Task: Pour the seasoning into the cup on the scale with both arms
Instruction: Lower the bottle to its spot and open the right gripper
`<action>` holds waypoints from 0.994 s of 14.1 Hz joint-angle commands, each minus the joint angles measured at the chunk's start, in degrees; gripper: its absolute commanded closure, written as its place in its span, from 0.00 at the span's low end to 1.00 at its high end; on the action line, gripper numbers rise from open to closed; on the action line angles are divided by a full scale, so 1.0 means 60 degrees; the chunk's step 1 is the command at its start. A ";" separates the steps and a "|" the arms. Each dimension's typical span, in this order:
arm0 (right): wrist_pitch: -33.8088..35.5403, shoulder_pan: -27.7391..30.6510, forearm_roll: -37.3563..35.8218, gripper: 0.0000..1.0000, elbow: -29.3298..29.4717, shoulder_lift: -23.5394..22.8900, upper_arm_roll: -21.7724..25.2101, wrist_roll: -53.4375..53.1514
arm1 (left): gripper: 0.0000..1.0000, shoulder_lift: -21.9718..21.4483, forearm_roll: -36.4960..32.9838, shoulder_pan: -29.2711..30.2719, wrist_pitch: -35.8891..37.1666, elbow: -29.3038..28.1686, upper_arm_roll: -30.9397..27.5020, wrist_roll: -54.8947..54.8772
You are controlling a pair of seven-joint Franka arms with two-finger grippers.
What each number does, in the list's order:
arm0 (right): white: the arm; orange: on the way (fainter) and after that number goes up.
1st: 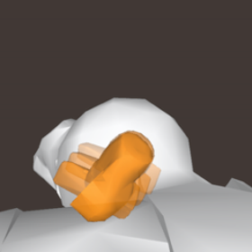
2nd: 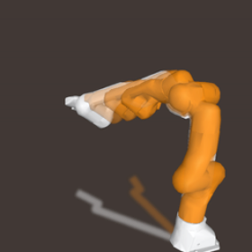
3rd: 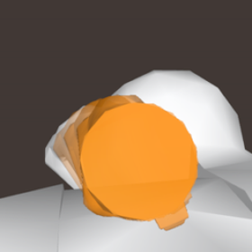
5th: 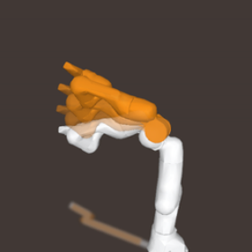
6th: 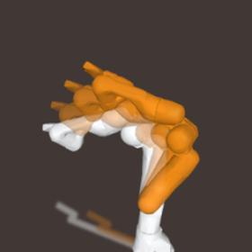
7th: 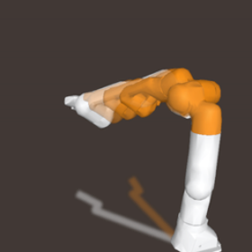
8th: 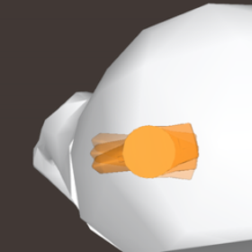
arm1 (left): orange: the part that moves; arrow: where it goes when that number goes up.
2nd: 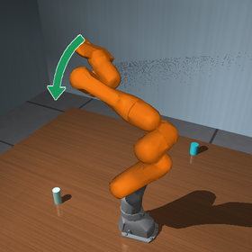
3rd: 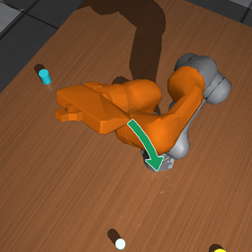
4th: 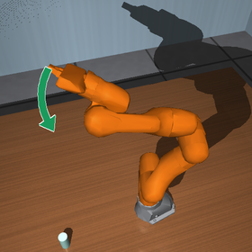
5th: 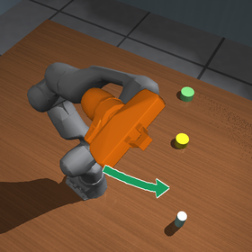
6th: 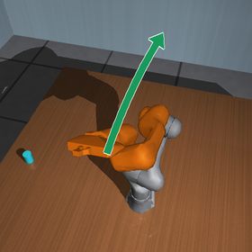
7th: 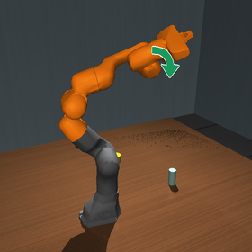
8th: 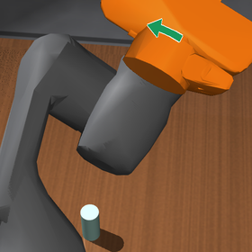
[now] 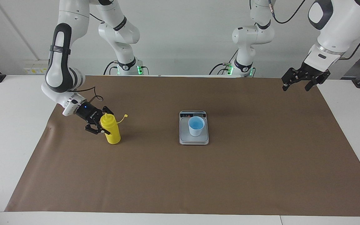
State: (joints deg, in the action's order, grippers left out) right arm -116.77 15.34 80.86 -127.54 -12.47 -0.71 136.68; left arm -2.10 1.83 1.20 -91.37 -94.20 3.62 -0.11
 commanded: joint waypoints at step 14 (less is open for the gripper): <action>0.0213 0.0812 -0.3814 0.00 0.0163 0.0875 0.0015 -0.1593 | 0.00 -0.0266 -0.0099 0.0108 0.0023 -0.0282 0.0070 -0.0041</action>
State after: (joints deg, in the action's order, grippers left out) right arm -115.72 18.66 66.12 -126.03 -9.86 -0.13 131.68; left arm -2.10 1.83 1.20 -91.37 -94.20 3.62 -0.11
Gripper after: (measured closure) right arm 0.000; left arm 0.000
